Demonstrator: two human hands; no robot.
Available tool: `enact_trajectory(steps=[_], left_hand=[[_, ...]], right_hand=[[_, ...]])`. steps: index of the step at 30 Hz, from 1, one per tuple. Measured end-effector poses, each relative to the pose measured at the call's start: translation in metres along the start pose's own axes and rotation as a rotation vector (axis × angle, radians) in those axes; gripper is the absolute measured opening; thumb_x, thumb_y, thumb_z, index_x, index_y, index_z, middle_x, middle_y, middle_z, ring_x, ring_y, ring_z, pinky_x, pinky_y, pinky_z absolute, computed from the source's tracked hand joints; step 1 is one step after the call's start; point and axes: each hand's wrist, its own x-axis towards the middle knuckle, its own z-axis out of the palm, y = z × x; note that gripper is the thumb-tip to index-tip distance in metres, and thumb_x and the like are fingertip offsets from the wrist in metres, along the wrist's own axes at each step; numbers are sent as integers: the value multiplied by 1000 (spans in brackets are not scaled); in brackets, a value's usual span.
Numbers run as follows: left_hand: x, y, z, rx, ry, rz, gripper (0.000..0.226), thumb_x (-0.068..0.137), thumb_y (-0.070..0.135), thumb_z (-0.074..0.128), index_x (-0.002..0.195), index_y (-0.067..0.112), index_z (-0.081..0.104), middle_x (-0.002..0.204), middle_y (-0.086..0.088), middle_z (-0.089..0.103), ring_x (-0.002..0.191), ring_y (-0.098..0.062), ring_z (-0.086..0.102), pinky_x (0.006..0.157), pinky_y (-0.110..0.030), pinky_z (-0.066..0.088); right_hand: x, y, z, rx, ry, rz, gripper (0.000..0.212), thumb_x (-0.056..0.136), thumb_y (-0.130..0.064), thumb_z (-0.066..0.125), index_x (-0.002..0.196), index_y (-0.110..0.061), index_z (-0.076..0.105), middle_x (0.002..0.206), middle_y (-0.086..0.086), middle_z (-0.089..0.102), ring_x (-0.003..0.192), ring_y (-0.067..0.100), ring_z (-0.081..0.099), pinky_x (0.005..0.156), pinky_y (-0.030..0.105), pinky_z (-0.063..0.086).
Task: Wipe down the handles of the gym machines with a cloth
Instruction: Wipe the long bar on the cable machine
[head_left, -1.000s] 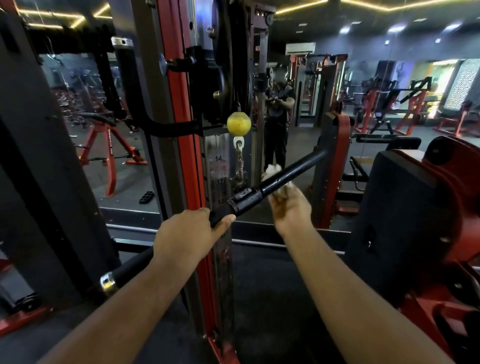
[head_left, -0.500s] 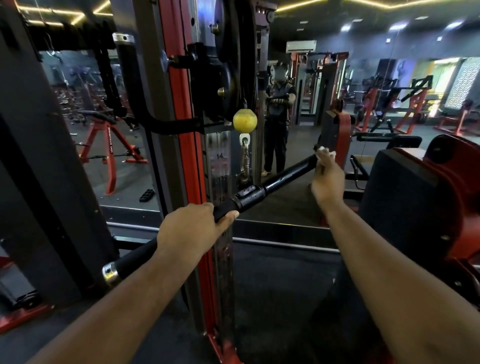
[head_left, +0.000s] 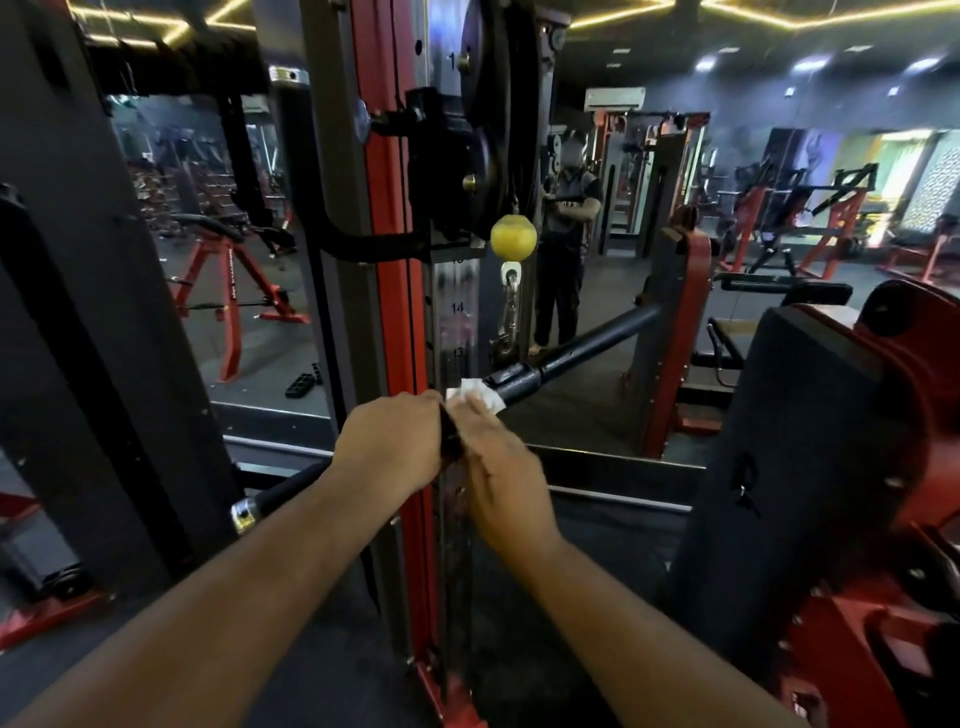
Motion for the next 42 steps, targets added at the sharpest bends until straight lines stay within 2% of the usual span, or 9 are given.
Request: enact_trajectory(steps=[3,5,9,13,18,27,31,36,42], left_hand=[[-15,-10,-7,1,-15,50,49,92,63,60,114,23,44,87,6,51,76,-19,58,65,-34,45],[-29,-20,-8,-13,13,59,57,90,75,54,117,27,40,89,9,48,76,-14,54,63,-31,43],[-53,-45,-11,-21,52,64,51,93,72,51,119,29,40,91,11,50,76,-9,56,59,-28,41],[-64,-62,-13,23,126,94,37,99,52,55,123,25,46,87,9,50,69,-12,52,57,-29,42],[-81,-96,-15,-48,53,107,58,94,66,54,135,28,41,101,9,62,82,-11,63,64,-29,51],[-131,-152,-24,0,102,21,55,95,67,47,136,31,41,107,11,64,85,-15,68,57,-31,39],[-138,-158,-16,-8,115,-8,55,96,65,48,137,30,42,110,10,66,86,-17,69,57,-32,40],[-145,-144,-17,4,118,-48,53,98,67,40,135,29,44,105,8,66,80,-16,67,57,-32,43],[-150,-116,-13,37,103,-104,46,98,57,47,132,26,46,106,3,68,83,-22,70,57,-33,41]], right_hand=[[3,20,-25,-72,295,-28,43,105,-15,40,146,-27,48,150,-5,50,126,22,61,98,49,56],[8,32,-37,-132,352,16,44,106,-16,38,149,-20,47,156,-1,44,140,24,50,105,52,51],[8,9,-4,-256,148,73,46,105,-10,41,150,-18,47,163,-1,33,154,14,23,121,46,35],[-12,-31,30,-210,3,-75,47,101,-10,50,148,-15,51,159,2,37,151,15,27,123,33,26],[1,-33,1,-139,247,95,47,107,-11,41,152,-24,46,158,-1,44,147,15,40,117,45,41],[-12,-84,80,-98,62,110,45,108,-11,43,151,-19,47,159,-9,32,151,7,27,123,31,30],[-30,-105,82,-53,-132,-97,47,107,-8,43,152,-21,45,159,-11,33,150,2,30,124,29,28],[-3,-85,47,-117,157,52,46,109,-12,40,153,-23,44,155,-2,47,142,25,47,111,51,46],[-26,-98,84,-38,-31,24,42,107,-11,46,147,-20,53,152,1,51,142,20,47,116,41,43]])
